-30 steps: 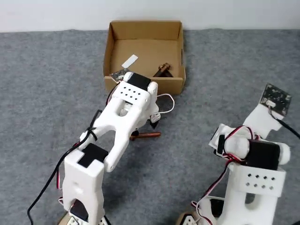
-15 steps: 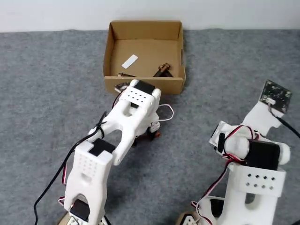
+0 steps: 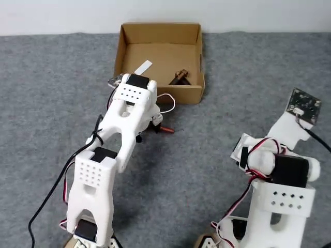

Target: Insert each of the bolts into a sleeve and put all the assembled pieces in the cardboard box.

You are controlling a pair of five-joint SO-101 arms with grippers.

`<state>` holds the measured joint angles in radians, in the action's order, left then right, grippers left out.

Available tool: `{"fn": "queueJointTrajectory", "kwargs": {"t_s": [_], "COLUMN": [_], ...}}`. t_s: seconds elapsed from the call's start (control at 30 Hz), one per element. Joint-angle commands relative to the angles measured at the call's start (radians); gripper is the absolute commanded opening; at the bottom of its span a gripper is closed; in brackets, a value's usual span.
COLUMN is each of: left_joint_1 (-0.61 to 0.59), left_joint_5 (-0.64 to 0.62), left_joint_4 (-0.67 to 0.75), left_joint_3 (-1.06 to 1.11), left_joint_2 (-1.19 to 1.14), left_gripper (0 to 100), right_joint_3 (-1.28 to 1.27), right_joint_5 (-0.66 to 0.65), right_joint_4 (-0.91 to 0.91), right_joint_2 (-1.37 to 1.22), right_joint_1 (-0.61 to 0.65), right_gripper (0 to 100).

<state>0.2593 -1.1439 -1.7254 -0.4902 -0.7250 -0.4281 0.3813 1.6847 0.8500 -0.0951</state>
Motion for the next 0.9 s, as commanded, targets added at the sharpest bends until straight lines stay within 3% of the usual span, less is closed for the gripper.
{"fn": "queueJointTrajectory", "kwargs": {"t_s": [0.0,0.57,0.87], "left_joint_1": [0.029,0.014,0.0], "left_joint_5": [0.012,0.008,-0.021], "left_joint_4": [-0.025,0.186,0.186], "left_joint_3": [-0.044,-0.045,-0.045], "left_joint_2": [0.078,0.015,-0.112], "left_gripper": [22,22,21], "right_joint_3": [0.006,0.006,0.006], "right_joint_5": [-0.011,-0.025,-0.026], "right_joint_4": [-0.019,-0.019,-0.012], "right_joint_2": [0.007,0.007,0.008], "right_joint_1": [-0.01,-0.008,-0.008], "right_gripper": [0.8,0.9,0.9]}}
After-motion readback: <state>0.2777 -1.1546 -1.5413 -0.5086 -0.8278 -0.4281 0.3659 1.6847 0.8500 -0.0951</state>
